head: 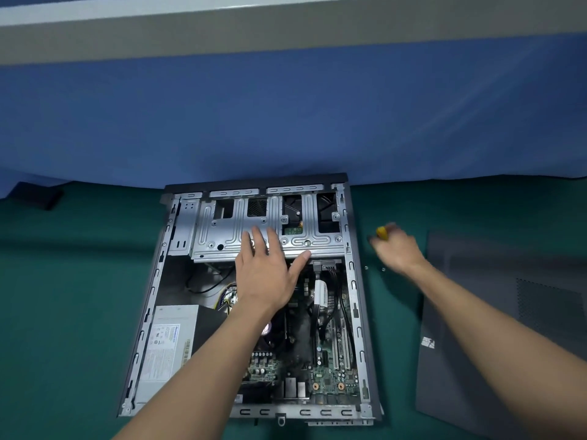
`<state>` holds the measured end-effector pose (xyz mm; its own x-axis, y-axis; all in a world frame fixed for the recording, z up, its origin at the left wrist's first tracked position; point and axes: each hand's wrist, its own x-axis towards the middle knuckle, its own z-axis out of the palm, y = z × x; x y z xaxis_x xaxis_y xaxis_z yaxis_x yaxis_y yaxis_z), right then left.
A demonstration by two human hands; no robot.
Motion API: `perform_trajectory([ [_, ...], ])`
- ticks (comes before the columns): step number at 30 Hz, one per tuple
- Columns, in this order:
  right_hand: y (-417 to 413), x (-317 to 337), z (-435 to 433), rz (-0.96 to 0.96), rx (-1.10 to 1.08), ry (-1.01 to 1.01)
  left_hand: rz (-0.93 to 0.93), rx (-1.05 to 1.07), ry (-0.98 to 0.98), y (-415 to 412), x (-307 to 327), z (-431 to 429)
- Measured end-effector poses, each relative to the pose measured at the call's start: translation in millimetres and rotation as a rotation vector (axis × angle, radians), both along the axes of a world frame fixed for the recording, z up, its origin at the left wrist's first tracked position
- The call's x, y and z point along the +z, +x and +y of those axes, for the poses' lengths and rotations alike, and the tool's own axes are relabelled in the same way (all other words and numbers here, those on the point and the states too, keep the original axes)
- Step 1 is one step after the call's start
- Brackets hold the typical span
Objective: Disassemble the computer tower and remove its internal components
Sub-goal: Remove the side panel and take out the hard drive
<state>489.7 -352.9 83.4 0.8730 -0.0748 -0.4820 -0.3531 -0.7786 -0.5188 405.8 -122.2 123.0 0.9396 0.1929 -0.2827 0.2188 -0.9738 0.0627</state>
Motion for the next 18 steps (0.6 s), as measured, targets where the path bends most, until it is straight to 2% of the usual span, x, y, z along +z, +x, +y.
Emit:
perform_trajectory([
  [7, 5, 110, 19, -0.324, 0.019, 0.286, -0.005, -0.123, -0.006, 4, 7, 23],
  [10, 5, 145, 37, -0.459, 0.081, 0.249, 0.052, -0.122, -0.050, 9, 13, 26],
  [12, 6, 158, 52, -0.507, 0.119, 0.309, 0.092, -0.123, -0.078, 11, 16, 26],
  [18, 10, 158, 99, -0.635, 0.330, 0.255, 0.155, -0.163, -0.134, 19, 28, 39],
])
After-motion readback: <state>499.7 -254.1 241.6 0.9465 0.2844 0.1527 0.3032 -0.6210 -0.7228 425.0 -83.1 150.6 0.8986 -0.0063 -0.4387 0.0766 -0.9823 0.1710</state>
